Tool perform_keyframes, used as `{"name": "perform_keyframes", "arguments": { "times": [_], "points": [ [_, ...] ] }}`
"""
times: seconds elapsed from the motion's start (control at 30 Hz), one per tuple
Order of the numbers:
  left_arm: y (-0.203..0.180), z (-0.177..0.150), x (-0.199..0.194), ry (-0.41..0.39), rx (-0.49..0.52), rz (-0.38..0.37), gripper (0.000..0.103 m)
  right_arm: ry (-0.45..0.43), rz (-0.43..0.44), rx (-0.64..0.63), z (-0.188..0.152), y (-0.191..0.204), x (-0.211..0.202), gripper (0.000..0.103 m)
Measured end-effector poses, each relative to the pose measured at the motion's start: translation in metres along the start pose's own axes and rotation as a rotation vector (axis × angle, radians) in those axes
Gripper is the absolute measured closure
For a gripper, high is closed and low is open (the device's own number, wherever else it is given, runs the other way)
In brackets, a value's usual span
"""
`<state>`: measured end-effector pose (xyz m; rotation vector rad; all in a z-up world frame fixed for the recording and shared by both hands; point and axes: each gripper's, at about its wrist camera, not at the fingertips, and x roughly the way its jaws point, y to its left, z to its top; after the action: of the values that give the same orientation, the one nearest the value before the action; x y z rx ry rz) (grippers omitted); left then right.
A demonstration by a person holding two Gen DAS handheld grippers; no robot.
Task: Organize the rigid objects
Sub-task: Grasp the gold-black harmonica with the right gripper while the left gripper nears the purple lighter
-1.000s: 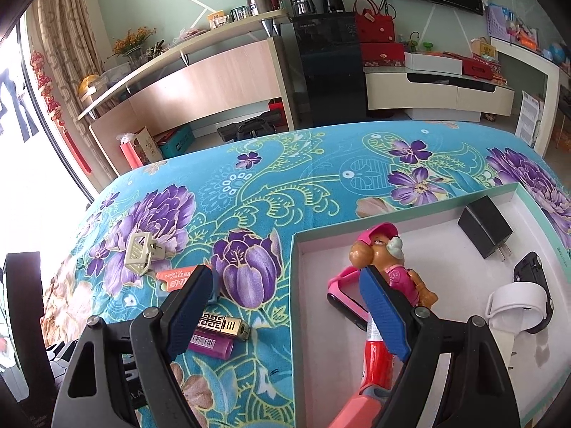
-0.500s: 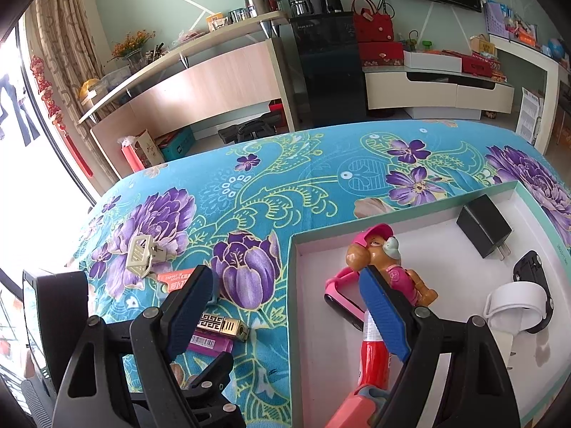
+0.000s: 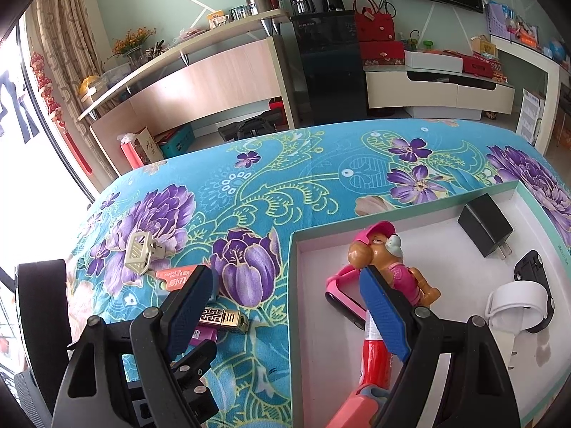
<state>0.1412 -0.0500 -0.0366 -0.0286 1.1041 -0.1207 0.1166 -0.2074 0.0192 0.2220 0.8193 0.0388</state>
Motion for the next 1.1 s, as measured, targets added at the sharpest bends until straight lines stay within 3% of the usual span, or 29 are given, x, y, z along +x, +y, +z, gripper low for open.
{"name": "perform_keyframes", "arguments": {
  "times": [0.3, 0.33, 0.37, 0.4, 0.67, 0.77, 1.1],
  "points": [
    [0.041, 0.003, -0.012, -0.034, -0.134, 0.056, 0.023, 0.009, 0.001, -0.029, -0.002, 0.008, 0.003, 0.018],
    [0.046, 0.003, -0.015, -0.044, -0.151, 0.069, 0.029, 0.010, 0.003, -0.035, -0.003, 0.009, 0.003, 0.018],
    [0.053, 0.004, -0.017, -0.050, -0.172, 0.078, 0.046, 0.012, 0.006, -0.044, -0.004, 0.012, 0.004, 0.018],
    [0.060, 0.004, -0.019, -0.050, -0.200, 0.085, 0.050, 0.014, 0.009, -0.053, -0.005, 0.014, 0.005, 0.018],
    [0.087, 0.001, -0.015, -0.026, -0.309, 0.060, 0.047, 0.040, 0.025, -0.133, -0.015, 0.038, 0.013, 0.018],
    [0.090, 0.000, -0.014, -0.018, -0.315, 0.077, 0.038, 0.053, 0.027, -0.153, -0.018, 0.044, 0.017, 0.018],
    [0.113, -0.003, -0.020, -0.031, -0.392, 0.102, 0.037, 0.109, 0.090, -0.187, -0.029, 0.072, 0.036, 0.018]
  ]
}}
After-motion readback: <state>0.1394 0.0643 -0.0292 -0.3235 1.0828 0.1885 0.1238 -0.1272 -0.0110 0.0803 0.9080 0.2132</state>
